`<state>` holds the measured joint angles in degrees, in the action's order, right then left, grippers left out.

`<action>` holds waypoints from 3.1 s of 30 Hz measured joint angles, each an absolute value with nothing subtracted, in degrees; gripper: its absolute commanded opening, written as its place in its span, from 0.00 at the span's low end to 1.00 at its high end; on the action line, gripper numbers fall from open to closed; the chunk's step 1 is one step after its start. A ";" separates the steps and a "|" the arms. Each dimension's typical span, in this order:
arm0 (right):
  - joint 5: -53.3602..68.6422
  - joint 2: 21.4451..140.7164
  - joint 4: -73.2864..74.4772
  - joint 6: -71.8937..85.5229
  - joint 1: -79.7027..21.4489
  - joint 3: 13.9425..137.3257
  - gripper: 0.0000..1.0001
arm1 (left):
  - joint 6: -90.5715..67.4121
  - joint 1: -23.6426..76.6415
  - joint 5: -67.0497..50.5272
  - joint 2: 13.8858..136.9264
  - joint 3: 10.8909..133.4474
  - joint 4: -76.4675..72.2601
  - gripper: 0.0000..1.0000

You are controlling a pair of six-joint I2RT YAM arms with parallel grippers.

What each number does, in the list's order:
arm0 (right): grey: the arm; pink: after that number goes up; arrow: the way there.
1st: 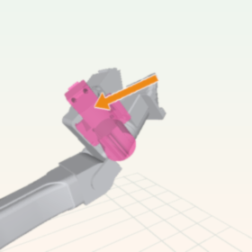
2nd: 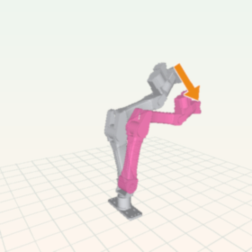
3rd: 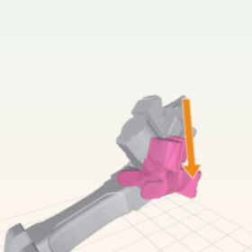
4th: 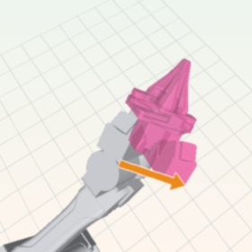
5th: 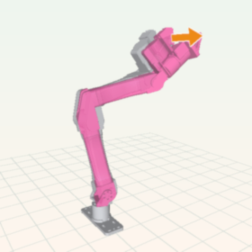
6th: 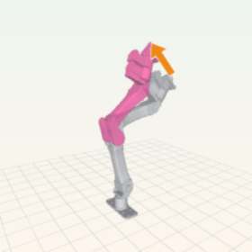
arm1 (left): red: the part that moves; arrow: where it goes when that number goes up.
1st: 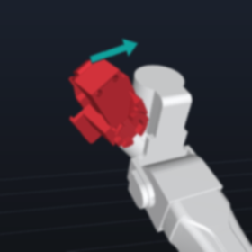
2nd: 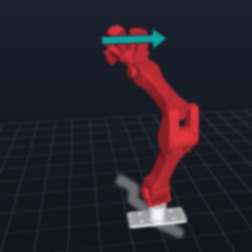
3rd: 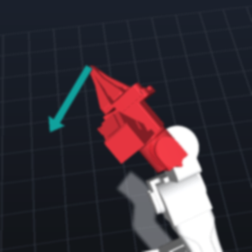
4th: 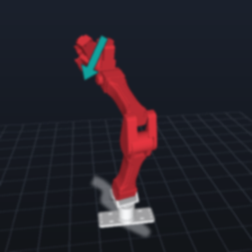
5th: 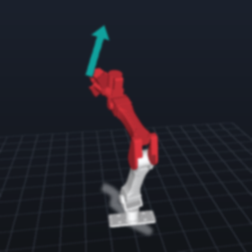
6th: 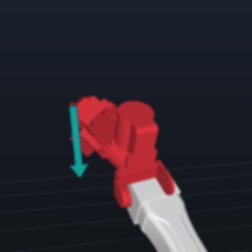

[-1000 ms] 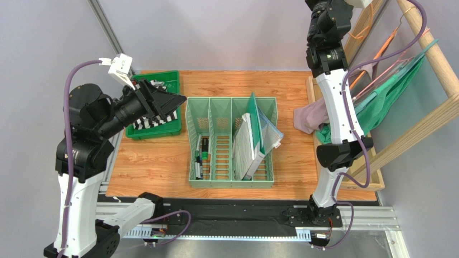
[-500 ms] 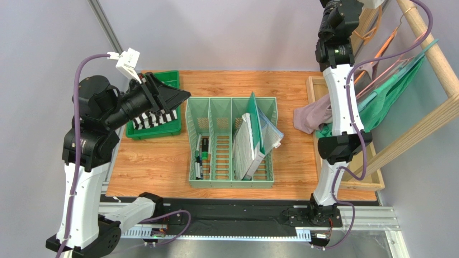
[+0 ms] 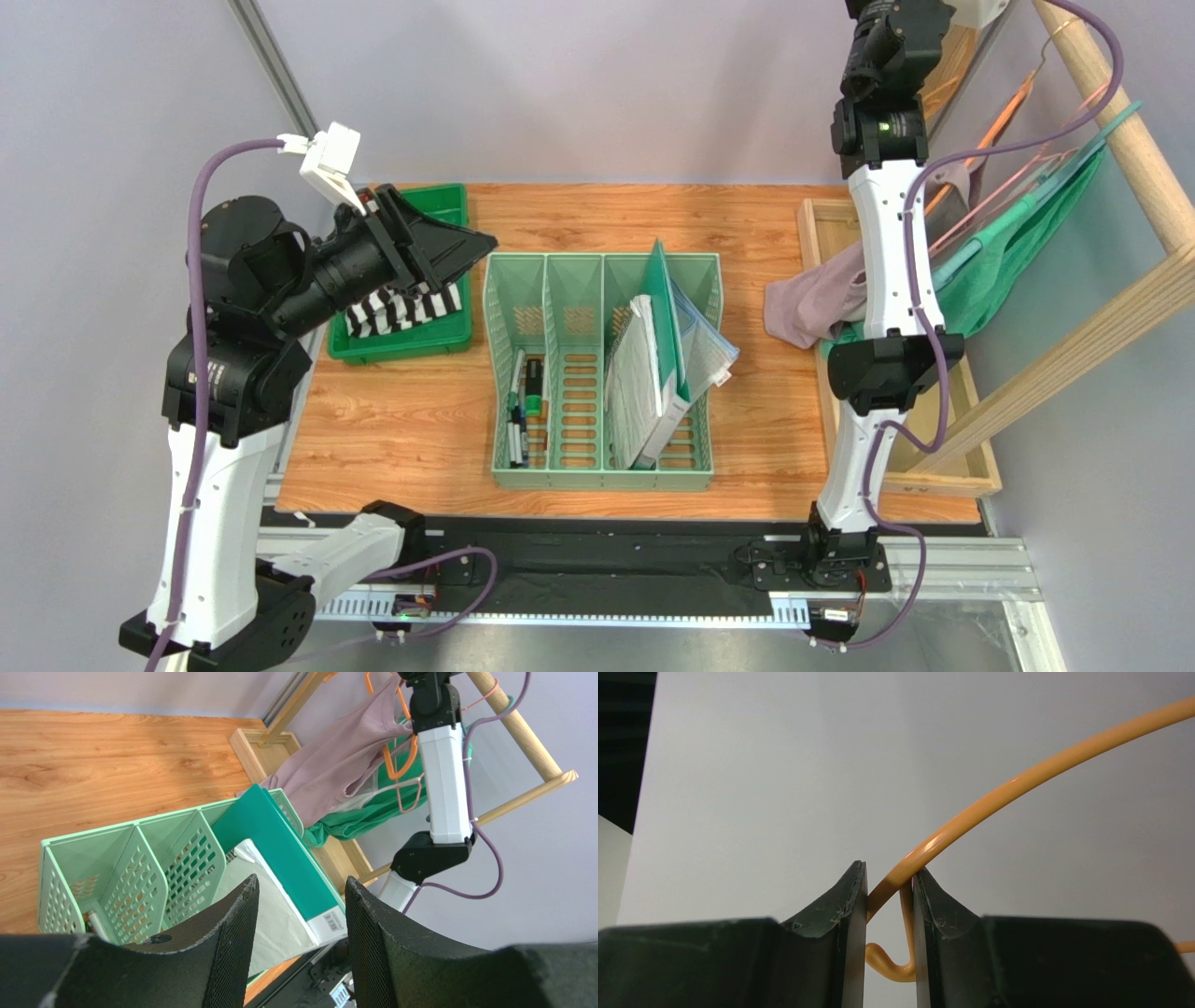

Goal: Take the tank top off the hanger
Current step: Place the hanger at the clothesline.

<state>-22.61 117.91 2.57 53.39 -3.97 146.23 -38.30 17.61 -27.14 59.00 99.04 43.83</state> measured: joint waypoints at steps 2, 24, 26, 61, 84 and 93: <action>-22.17 118.76 3.18 54.06 -3.73 146.32 0.00 | -38.37 17.61 -27.14 58.61 98.83 43.83 0.54; -15.18 113.49 18.13 56.16 -3.11 141.69 0.71 | -40.32 17.61 -27.97 56.66 95.57 43.27 0.53; -14.59 110.37 21.32 56.18 -3.20 139.65 0.73 | -40.66 17.61 -28.16 56.38 94.72 42.87 0.53; 5.76 70.70 57.49 33.15 -8.12 118.10 1.00 | -45.34 17.61 -32.45 52.69 82.50 34.87 0.53; -14.02 92.62 41.89 39.88 -6.52 123.76 0.25 | -45.32 17.61 -33.04 56.03 82.83 33.98 0.53; -11.81 108.42 37.36 45.34 -4.62 140.05 0.19 | -45.28 17.61 -32.97 56.95 83.64 34.22 0.53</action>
<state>-11.81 108.42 37.36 45.34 -4.62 140.05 -45.28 17.61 -32.97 56.95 83.64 34.22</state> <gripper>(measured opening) 0.266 0.533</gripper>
